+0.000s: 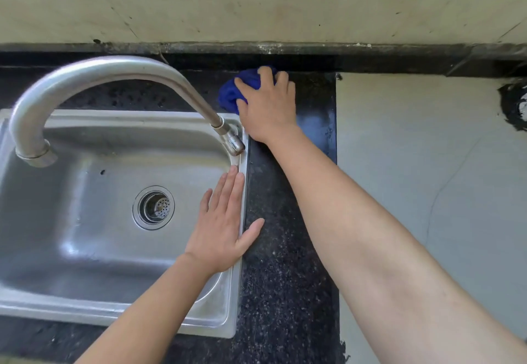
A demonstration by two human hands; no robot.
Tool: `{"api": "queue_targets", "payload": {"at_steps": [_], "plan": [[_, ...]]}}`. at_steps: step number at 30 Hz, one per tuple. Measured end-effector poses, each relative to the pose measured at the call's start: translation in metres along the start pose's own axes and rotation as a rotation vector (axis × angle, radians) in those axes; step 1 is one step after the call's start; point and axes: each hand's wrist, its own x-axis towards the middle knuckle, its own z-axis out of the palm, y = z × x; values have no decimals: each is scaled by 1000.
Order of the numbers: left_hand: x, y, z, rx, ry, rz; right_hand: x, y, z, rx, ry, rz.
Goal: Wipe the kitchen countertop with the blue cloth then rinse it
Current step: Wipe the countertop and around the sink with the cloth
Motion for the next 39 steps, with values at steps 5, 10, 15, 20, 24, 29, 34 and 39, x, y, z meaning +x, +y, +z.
{"api": "queue_targets", "payload": {"at_steps": [5,10,15,20,24,29,34,39], "plan": [[1,0,-1,16,-19,2,-37,94,5,39,189,109],[1,0,-2,19,-25,2,-105,103,10,27,154,252],[1,-2,-1,7,-8,9,-187,64,21,106,87,-136],[1,2,-4,73,-21,-14,-125,73,14,94,26,-199],[1,3,-19,193,-71,-20,-65,47,13,93,16,90],[-10,-9,-38,307,-130,47,-148,13,28,140,59,75],[-9,-15,-34,252,-162,71,-269,6,40,183,9,-15],[-11,-23,-40,244,-176,75,-278,6,36,164,-22,-3]]}}
